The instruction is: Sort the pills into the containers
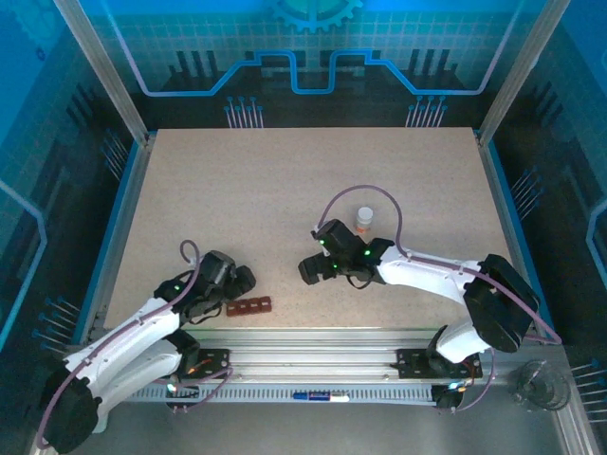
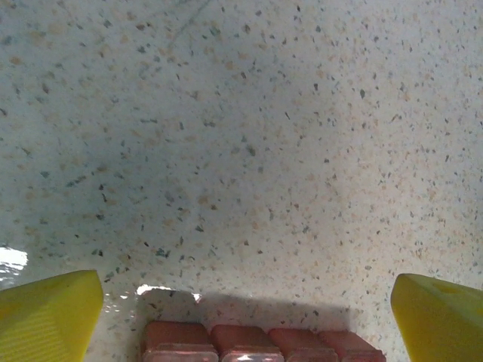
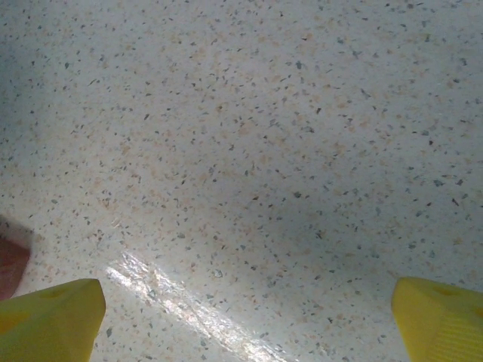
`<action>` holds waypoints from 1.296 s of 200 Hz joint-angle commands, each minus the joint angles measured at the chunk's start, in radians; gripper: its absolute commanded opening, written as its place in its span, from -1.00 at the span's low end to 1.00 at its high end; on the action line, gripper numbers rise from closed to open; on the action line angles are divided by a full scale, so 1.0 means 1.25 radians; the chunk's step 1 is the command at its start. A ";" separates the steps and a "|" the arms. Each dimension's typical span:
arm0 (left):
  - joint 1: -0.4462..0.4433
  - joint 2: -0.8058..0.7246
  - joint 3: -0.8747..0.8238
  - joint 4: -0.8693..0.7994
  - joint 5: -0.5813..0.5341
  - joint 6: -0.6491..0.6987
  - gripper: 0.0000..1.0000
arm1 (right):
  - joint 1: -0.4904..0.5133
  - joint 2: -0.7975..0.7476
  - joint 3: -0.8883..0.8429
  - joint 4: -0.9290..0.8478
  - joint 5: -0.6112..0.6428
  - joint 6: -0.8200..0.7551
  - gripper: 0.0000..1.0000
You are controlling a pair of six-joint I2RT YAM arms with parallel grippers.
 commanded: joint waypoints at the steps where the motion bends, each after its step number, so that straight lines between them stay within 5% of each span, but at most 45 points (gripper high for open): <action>1: -0.024 -0.003 -0.020 -0.032 -0.019 -0.038 0.98 | -0.015 -0.015 0.018 -0.012 -0.007 0.006 0.97; 184: -0.217 0.181 0.034 0.159 -0.059 -0.126 0.98 | -0.043 -0.105 -0.085 -0.015 -0.060 -0.024 1.00; 259: -0.257 0.274 0.076 0.230 -0.059 -0.115 0.98 | 0.051 -0.124 -0.153 0.053 -0.081 -0.084 1.00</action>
